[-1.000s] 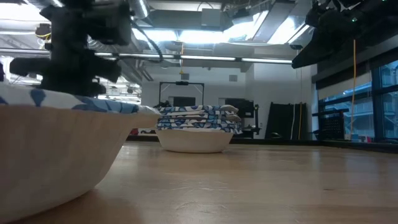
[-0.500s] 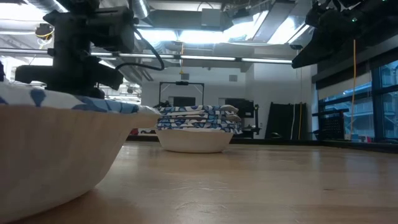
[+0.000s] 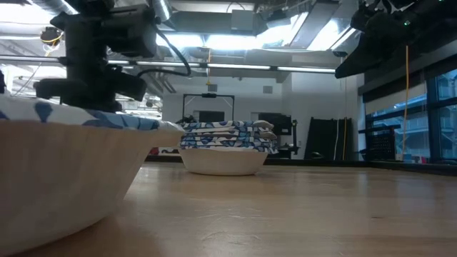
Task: Nest bowls inside each other
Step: Stack the white bowl on top of the other white bowls
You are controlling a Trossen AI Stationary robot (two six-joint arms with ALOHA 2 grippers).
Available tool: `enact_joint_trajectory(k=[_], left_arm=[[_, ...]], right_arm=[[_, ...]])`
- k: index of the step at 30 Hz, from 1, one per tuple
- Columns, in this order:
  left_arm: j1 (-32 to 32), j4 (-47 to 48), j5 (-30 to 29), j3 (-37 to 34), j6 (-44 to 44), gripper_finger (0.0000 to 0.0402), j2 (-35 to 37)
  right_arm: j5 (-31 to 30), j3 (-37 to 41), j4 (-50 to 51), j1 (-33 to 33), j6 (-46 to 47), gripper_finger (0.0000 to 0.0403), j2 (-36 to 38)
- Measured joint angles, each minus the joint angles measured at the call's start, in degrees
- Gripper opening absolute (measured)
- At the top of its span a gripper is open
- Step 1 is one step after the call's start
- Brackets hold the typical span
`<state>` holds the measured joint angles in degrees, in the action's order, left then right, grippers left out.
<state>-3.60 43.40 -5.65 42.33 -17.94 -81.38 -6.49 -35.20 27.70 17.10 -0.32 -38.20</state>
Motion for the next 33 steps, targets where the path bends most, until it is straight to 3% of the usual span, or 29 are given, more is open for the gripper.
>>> enact_joint_trajectory(k=[11, 16, 26, 33], left_arm=[[1.7, -0.8, 1.6, 0.0, -3.2, 0.0005, 2.1], [5.2, 0.1, 5.7, 1.2, -4.3, 0.0002, 5.9], [14.8, 1.1, 6.2, 7.3, -4.7, 0.0001, 13.4], [22.1, -7.9, 13.2, 9.5, -26.0, 0.0001, 13.4]], right_arm=[[0.0, 0.0, 0.0, 0.0, 0.0, 0.0162, 0.0], [0.0, 0.0, 0.0, 0.0, 0.1, 0.0162, 0.0], [0.0, 0.0, 0.0, 0.0, 0.2, 0.0162, 0.0], [0.0, 0.0, 0.0, 0.0, 0.0, 0.0162, 0.0]])
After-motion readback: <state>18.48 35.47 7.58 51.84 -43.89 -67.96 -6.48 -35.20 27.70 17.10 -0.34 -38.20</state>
